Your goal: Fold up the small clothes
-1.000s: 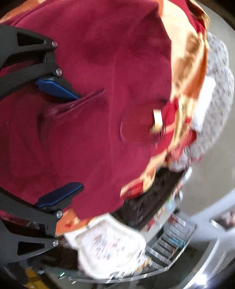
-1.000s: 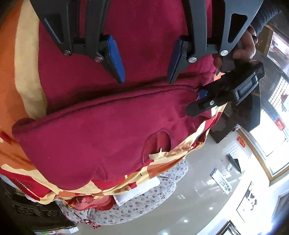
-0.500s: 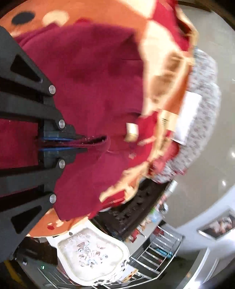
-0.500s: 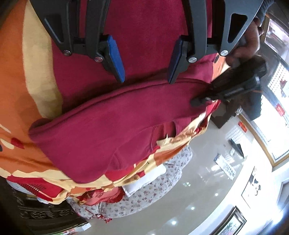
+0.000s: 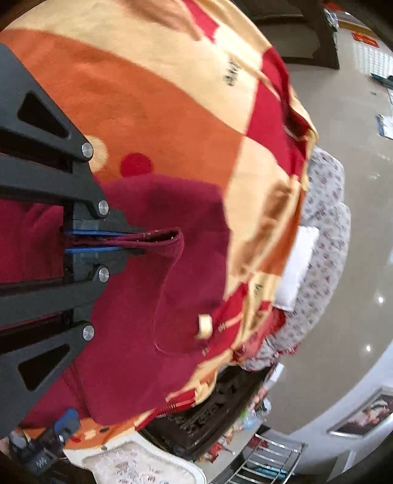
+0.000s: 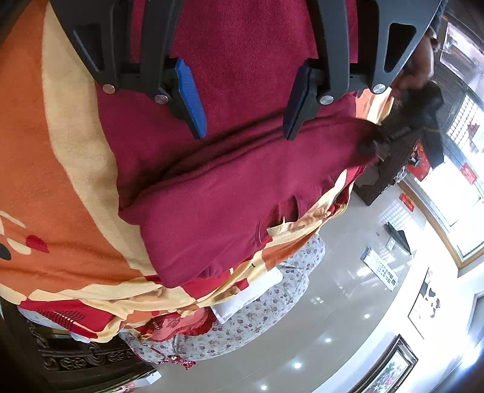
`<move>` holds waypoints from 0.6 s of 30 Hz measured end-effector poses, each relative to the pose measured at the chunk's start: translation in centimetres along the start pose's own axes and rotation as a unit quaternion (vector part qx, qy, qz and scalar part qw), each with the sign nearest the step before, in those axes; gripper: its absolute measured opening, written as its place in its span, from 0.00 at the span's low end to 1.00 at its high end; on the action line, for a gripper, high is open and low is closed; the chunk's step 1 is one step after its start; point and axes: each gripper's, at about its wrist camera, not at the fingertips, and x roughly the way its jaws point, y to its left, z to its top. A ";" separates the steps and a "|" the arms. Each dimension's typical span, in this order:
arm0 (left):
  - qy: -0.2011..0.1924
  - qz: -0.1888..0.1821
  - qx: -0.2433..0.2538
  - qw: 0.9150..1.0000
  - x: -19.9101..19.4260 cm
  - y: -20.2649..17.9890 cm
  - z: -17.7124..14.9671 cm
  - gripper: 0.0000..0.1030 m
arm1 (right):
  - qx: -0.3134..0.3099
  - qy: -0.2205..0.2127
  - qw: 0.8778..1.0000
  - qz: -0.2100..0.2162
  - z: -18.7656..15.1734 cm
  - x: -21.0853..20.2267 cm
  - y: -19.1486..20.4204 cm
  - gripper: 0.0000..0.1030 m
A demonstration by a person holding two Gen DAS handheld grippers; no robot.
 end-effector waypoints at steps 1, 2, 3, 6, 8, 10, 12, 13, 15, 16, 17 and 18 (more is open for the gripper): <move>0.007 0.003 -0.002 1.000 0.5 0.2 -0.4 0.05 | 0.000 0.000 1.000 -0.001 0.0 0.0 0.0 0.56; 0.018 0.006 -0.006 1.000 1.1 0.3 -0.6 0.05 | 0.001 0.000 1.000 -0.001 0.0 0.0 0.0 0.56; 0.023 0.006 -0.009 1.000 1.3 0.5 -0.8 0.09 | 0.002 0.000 1.000 0.000 0.0 0.1 0.0 0.56; 0.018 -0.002 -0.017 1.000 0.4 0.7 -0.7 0.39 | 0.003 -0.002 1.000 -0.001 0.0 0.0 -0.1 0.56; -0.017 0.007 -0.018 1.000 -1.4 0.9 -0.6 0.56 | 0.004 -0.005 1.000 0.000 0.0 -0.1 -0.1 0.56; -0.059 0.019 -0.021 0.998 -3.3 1.2 -0.4 0.57 | 0.004 -0.006 1.000 -0.002 0.0 -0.3 -0.2 0.56; -0.075 0.019 -0.013 0.997 -4.2 0.8 -0.4 0.56 | 0.003 -0.008 1.000 -0.001 -0.1 -0.4 -0.2 0.57; -0.072 0.013 -0.001 0.997 -4.0 0.3 -0.3 0.49 | 0.003 -0.008 1.000 -0.002 -0.1 -0.4 -0.1 0.57; -0.054 -0.005 0.032 0.998 -2.7 -1.2 -0.2 0.28 | 0.001 -0.007 1.000 -0.007 -0.1 -0.4 0.0 0.57; -0.042 -0.010 0.039 0.998 -1.9 -1.5 -0.3 0.19 | 0.000 -0.009 1.000 -0.011 -0.1 -0.6 0.1 0.57; -0.024 -0.004 0.036 0.999 -0.5 -1.6 -0.3 0.15 | -0.001 -0.010 1.000 -0.014 0.1 -0.8 0.1 0.57; -0.013 0.003 0.030 0.999 0.2 -1.5 -0.5 0.14 | -0.003 -0.008 1.000 -0.015 0.4 -1.0 0.2 0.57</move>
